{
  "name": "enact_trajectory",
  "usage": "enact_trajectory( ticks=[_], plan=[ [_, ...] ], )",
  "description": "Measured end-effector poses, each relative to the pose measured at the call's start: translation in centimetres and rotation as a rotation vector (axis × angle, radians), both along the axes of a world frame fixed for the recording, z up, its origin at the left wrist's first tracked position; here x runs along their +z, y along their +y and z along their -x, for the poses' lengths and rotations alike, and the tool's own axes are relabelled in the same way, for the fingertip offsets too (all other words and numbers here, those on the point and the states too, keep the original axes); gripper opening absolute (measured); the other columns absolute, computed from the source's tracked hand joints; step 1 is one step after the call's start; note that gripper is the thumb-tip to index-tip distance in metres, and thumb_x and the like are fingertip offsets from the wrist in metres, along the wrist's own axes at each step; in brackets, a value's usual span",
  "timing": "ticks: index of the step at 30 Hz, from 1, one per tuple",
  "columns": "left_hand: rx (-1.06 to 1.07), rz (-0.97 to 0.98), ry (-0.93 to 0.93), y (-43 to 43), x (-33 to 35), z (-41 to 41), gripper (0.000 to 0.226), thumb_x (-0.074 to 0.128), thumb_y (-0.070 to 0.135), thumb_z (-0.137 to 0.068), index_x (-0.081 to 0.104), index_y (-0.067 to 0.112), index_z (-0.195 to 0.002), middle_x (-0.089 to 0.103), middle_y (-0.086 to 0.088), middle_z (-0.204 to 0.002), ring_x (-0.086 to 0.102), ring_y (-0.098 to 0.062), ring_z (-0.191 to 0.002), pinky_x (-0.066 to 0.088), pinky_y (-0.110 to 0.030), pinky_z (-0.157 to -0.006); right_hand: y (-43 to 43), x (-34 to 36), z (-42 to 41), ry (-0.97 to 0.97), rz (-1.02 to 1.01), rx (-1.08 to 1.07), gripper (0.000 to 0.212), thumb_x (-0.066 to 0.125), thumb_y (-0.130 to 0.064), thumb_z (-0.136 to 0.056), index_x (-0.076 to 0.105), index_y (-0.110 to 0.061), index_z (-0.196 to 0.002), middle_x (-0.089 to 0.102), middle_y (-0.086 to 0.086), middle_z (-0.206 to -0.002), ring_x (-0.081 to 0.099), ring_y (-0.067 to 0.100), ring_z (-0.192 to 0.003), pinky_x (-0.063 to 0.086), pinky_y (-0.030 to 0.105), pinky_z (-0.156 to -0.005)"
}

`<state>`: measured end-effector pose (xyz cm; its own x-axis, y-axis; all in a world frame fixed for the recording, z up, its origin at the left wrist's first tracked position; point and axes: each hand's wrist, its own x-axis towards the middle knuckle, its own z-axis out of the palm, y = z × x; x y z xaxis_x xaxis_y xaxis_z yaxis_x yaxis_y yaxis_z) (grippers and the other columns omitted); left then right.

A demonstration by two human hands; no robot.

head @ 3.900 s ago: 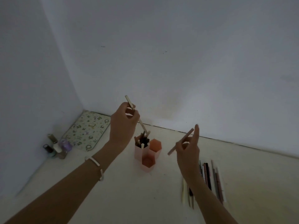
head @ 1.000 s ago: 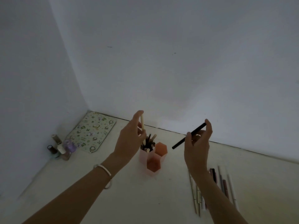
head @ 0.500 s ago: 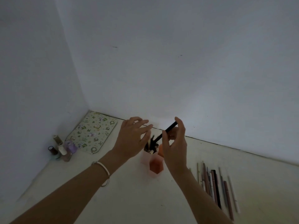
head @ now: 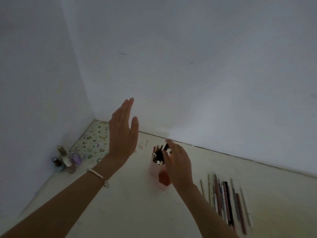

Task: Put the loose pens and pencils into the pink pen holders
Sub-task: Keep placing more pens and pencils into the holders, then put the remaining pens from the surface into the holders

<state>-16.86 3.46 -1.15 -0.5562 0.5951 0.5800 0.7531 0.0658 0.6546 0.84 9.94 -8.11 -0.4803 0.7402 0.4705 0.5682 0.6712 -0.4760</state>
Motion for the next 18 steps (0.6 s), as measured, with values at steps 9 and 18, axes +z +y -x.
enact_trajectory(
  ticks=[9,18],
  plan=[
    [-0.326,0.018,-0.155,0.4,0.0,-11.1,0.026,0.045,0.023,-0.088,0.051,0.024,-0.113,0.056,0.010,-0.101,0.056,-0.004,-0.084,0.050,-0.015,-0.074,1.4,0.6,-5.7,0.181,0.012,-0.264,0.040,0.040,-0.021,-0.096,0.047,-0.010,-0.134,0.050,0.008,-0.138,0.046,0.021,-0.128,0.031,0.034,-0.107],
    [-0.380,1.051,-0.249,4.7,-11.6,-23.1,0.030,0.051,0.028,-0.089,0.061,0.006,-0.106,0.064,-0.013,-0.115,0.062,-0.029,-0.106,0.048,-0.029,-0.082,3.2,0.7,-16.9,0.254,0.156,-0.437,0.032,0.050,0.010,-0.084,0.063,-0.009,-0.106,0.059,0.005,-0.113,0.059,0.026,-0.098,0.050,0.052,-0.084]
  ],
)
